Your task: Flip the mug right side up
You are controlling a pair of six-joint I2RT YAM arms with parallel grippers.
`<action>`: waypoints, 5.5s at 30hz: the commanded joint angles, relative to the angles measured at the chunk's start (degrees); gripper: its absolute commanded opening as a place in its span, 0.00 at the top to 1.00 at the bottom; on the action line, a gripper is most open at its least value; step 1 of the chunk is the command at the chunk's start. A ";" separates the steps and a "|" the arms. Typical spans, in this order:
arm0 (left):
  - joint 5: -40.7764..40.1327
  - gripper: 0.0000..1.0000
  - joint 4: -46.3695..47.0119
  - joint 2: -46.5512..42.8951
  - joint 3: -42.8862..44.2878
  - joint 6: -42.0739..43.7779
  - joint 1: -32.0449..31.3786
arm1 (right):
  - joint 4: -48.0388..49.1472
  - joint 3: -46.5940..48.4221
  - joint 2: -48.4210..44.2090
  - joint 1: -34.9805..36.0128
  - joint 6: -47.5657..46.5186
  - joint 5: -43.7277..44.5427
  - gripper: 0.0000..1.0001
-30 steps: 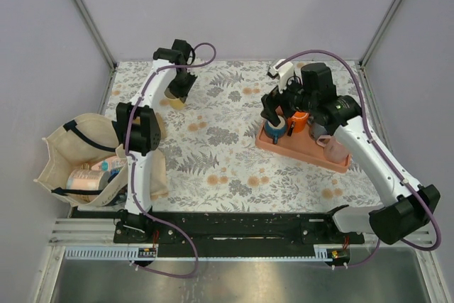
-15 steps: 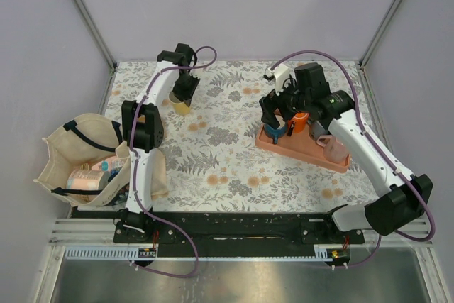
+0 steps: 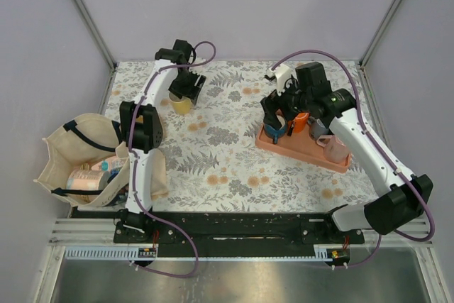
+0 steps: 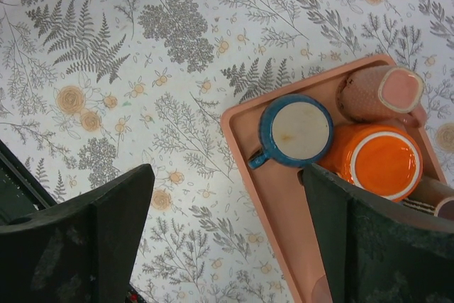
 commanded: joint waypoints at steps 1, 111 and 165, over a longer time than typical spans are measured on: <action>0.41 0.29 1.65 -9.24 2.62 -0.26 0.45 | -3.59 4.17 0.25 -1.85 0.04 1.91 0.04; 25.29 0.39 80.23 -5.56 -30.17 0.44 -42.53 | -11.60 -26.23 -13.19 -30.25 -15.33 -10.13 0.57; 37.59 1.00 84.82 -28.41 -32.81 -55.45 -20.74 | 29.41 -37.13 -42.03 -15.41 -40.04 -5.48 0.08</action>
